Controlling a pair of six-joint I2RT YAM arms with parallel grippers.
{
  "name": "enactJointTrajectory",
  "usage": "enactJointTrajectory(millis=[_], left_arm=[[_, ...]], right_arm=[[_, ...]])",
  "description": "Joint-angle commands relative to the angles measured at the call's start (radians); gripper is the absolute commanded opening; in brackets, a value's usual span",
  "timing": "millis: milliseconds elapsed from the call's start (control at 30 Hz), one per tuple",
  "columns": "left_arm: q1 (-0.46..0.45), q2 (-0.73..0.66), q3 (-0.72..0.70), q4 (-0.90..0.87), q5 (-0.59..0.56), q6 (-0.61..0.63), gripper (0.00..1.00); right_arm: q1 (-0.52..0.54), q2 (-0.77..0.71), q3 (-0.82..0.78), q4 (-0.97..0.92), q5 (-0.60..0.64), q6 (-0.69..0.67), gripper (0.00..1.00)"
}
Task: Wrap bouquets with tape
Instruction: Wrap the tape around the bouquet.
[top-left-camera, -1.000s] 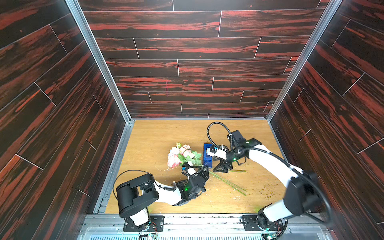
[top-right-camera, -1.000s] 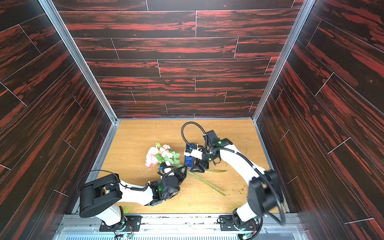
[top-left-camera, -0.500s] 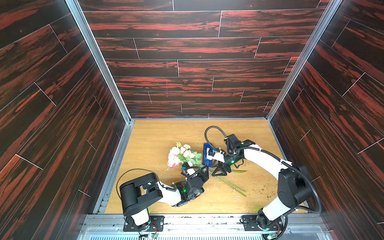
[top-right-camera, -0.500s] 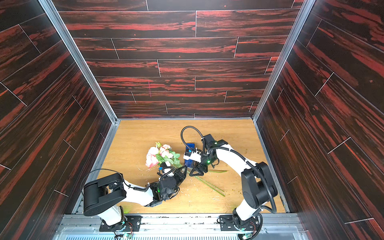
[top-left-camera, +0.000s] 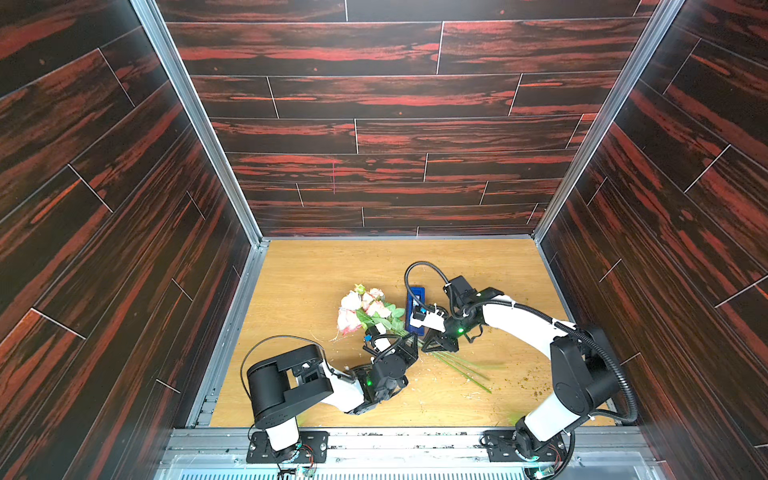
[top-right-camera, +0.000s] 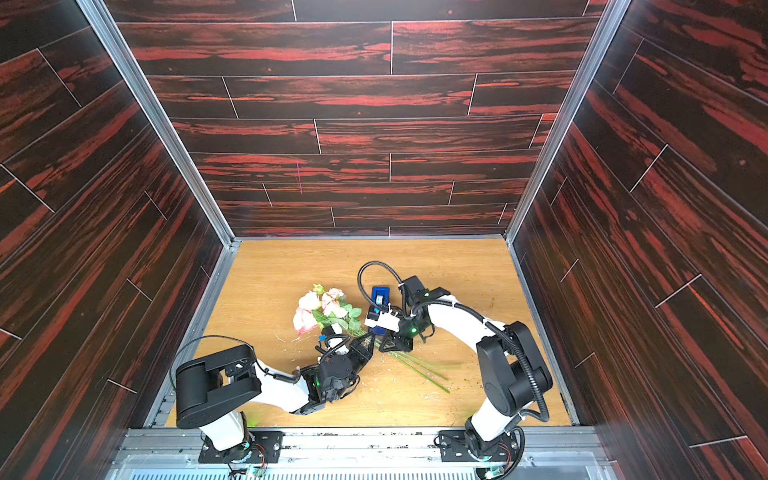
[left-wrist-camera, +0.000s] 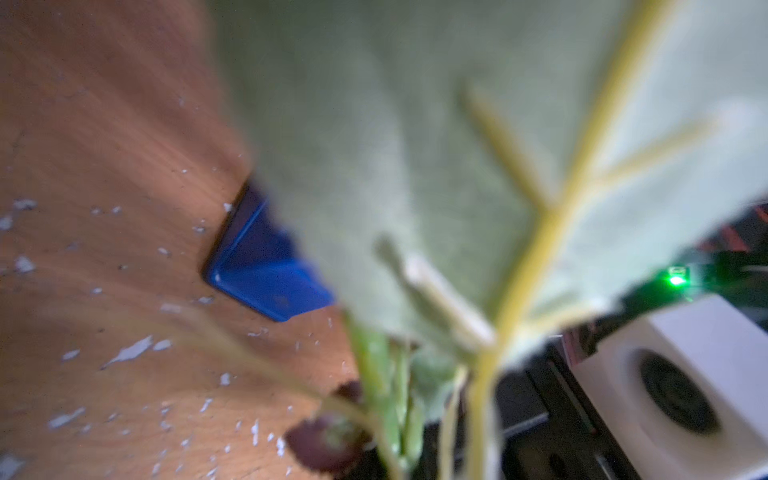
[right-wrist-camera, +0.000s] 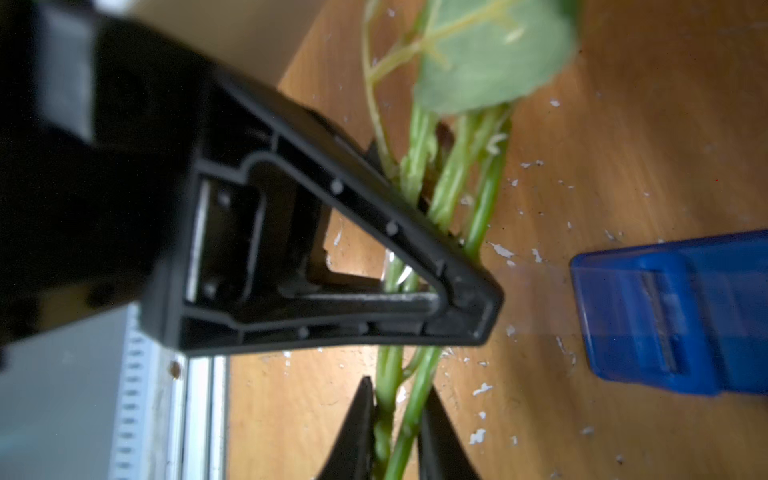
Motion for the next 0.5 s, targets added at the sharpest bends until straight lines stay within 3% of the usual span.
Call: enactJointTrajectory(millis=[0, 133, 267, 400, 467], left_arm=[[-0.002, -0.01, -0.002, 0.085, -0.019, -0.004, 0.0], [-0.002, -0.006, -0.002, 0.086, -0.02, -0.009, 0.02], [-0.002, -0.003, -0.004, 0.07, -0.013, -0.038, 0.42], [-0.002, -0.025, -0.026, 0.051, -0.016, -0.065, 0.67], [-0.003, -0.043, -0.028, 0.021, -0.021, -0.071, 0.7]], right_arm=[[0.03, -0.027, -0.047, 0.042, 0.039, 0.005, 0.12], [0.063, -0.078, -0.11, 0.117, 0.116, 0.038, 0.0], [0.104, -0.15, -0.187, 0.209, 0.215, 0.051, 0.0], [0.142, -0.216, -0.241, 0.284, 0.348, 0.055, 0.0], [0.168, -0.248, -0.275, 0.333, 0.415, 0.052, 0.0]])
